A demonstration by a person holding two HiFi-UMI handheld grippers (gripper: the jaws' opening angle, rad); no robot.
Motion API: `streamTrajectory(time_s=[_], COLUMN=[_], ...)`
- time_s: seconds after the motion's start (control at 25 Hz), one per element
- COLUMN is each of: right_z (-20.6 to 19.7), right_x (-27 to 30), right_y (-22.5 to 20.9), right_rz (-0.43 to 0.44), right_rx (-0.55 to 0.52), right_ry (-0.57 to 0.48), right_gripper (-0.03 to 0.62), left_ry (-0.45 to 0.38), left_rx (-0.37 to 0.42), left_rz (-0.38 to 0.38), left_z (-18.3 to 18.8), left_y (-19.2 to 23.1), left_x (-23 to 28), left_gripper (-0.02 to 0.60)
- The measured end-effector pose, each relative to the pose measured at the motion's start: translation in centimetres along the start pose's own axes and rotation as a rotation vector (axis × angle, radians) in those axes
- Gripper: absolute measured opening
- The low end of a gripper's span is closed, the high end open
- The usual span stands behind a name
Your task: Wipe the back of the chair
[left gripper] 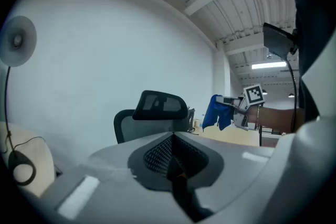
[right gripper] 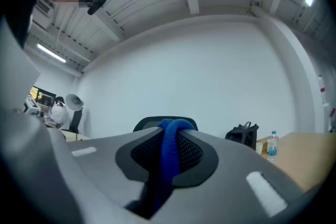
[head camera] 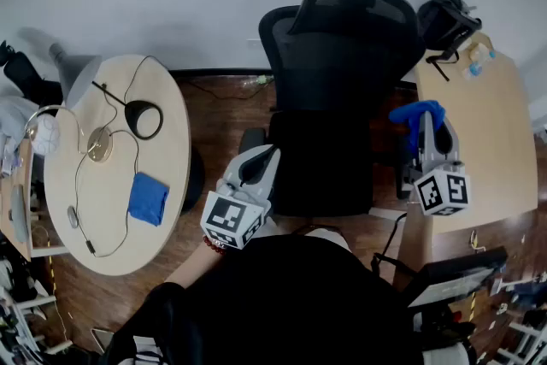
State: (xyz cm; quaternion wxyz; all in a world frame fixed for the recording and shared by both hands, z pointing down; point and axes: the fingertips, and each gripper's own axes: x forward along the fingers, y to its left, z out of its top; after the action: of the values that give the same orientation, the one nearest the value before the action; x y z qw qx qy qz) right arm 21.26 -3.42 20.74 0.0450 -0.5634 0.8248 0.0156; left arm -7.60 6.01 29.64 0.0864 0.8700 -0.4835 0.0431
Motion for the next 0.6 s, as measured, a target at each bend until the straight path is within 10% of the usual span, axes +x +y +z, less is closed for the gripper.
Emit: streamTrajectory(time_s=[0.2,0.6], right_z=[2.1,5.1], right_x=[8.9,18.2], right_y=[1.0,-3.8], right_rz=[-0.031,-0.023], right_rx=[0.046,-0.093], right_ry=[-0.034,-0.018], right_gripper=[0.046,0.046], left_ry=[0.007,-0.077], left_rx=[-0.128,-0.035], left_rz=[-0.005,0.079], left_z=[1.6,4.8], left_y=[4.1,1.4], left_x=[4.7,9.8], left_gripper=[0.006,0.006])
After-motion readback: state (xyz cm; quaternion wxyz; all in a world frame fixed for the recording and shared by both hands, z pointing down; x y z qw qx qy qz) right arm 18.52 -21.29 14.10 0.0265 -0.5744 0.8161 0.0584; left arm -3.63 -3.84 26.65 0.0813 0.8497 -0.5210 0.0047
